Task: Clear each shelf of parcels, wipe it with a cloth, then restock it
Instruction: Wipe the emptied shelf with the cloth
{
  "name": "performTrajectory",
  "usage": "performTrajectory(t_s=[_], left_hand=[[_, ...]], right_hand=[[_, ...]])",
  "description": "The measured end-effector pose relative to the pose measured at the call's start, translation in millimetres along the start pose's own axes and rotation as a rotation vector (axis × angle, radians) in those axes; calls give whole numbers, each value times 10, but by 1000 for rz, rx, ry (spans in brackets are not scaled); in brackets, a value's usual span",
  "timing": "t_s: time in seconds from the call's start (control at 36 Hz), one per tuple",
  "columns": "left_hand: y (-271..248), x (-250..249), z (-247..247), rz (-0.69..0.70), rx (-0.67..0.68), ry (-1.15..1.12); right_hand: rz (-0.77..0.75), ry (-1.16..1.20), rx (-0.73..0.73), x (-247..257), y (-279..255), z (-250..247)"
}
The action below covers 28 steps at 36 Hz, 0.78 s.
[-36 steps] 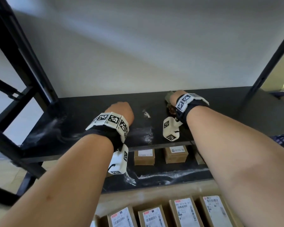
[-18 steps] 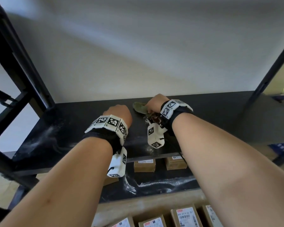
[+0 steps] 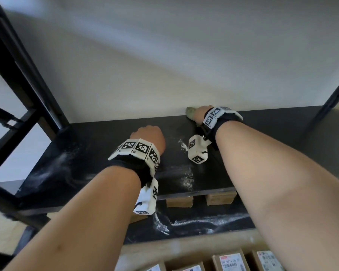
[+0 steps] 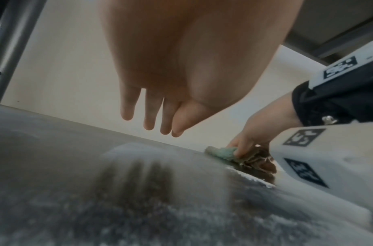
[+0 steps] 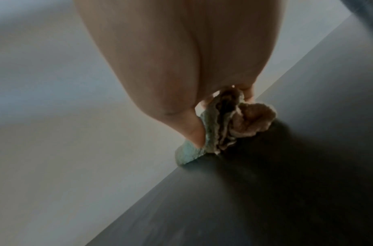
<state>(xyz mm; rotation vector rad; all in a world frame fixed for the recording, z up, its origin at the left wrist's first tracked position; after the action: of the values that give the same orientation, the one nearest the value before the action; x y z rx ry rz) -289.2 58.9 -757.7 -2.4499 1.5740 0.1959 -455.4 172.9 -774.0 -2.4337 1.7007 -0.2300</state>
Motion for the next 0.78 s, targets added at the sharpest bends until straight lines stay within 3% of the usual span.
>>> performTrajectory(t_s=[0.14, 0.28, 0.39, 0.5, 0.58, 0.67, 0.78], left_hand=[[-46, 15, -18, 4, 12, -14], [-159, 54, -97, -11, 16, 9], [-311, 113, -142, -24, 4, 18], [-519, 168, -156, -38, -5, 9], [-675, 192, -148, -41, 4, -10], [-825, 218, -139, -43, 6, -30], [-1011, 285, -73, -81, 13, -33]], right_hand=[[-54, 63, 32, 411, -139, 17], [-115, 40, 167, 693, -354, 115], [-139, 17, 164, 626, -584, 136], [-134, 146, 175, 601, -832, 213], [-100, 126, 156, 531, -527, 430], [-49, 69, 136, 476, -585, 549], [-8, 87, 96, 518, -1330, 334]])
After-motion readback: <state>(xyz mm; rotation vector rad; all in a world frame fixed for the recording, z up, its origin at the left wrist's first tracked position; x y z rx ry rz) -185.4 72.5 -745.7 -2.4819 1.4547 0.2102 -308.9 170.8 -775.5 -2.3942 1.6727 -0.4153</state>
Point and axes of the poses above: each hand's wrist, its own y-axis towards the middle knuckle, its own z-axis out of the palm, x = y × z, the point moved 10 cm from there along y, towards the middle knuckle, and after that the axes turned 10 degrees about -y, right-handed, at the moved point
